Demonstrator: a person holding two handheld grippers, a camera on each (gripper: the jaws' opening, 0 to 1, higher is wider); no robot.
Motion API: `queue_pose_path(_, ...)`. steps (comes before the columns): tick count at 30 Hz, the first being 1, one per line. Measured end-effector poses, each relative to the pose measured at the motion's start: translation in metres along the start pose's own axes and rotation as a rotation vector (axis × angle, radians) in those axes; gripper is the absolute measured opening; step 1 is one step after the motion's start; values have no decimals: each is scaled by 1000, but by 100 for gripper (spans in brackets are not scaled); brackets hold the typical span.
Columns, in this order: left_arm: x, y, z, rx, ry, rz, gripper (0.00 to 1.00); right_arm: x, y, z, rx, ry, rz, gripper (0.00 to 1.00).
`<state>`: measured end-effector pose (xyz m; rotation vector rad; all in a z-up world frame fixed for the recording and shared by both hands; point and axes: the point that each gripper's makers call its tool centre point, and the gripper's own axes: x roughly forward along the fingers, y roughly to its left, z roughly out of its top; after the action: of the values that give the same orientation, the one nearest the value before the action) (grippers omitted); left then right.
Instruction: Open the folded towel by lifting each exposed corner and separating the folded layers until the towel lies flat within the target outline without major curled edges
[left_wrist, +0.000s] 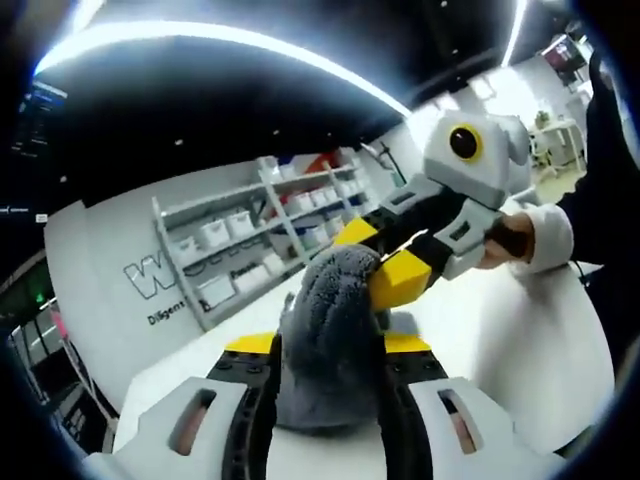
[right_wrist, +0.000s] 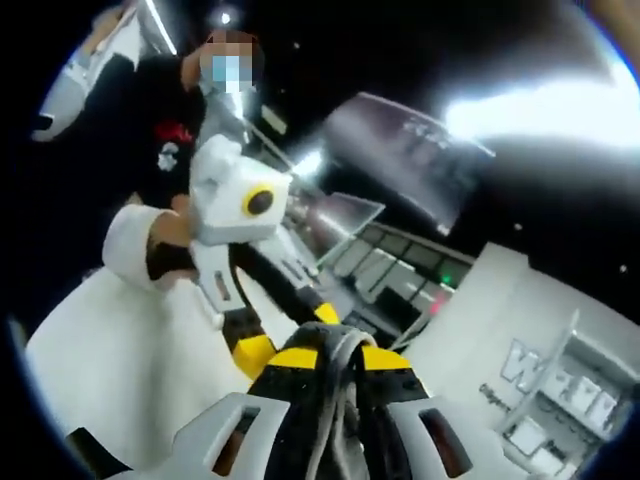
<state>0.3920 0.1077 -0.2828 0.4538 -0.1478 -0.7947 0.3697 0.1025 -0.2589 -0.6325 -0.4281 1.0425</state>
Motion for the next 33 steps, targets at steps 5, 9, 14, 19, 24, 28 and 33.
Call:
queue_pose_path(5,-4,11,-2,-14,4,18,37,-2,-2,-2,-24,15,-12,7)
queue_pose_path(9,-3,14,-5,-23,14,27,37,-1,-2,-5,-42,29,-12,7)
queue_pose_path(14,-4,18,-8,-14,32,49,37,-3,-2,-11,-66,55,-11,8)
queue_pose_path(19,-5,25,-11,-43,40,76,38,-4,-1,-17,-62,73,3,9)
queue_pose_path(24,-7,30,-14,-30,54,103,40,-4,-1,-23,-33,85,16,10)
queue_pose_path(28,-8,34,-15,-38,57,119,40,-6,-1,-25,-22,83,20,10)
queue_pose_path(33,-11,40,-19,-55,67,141,40,-8,-1,-29,-10,90,20,11)
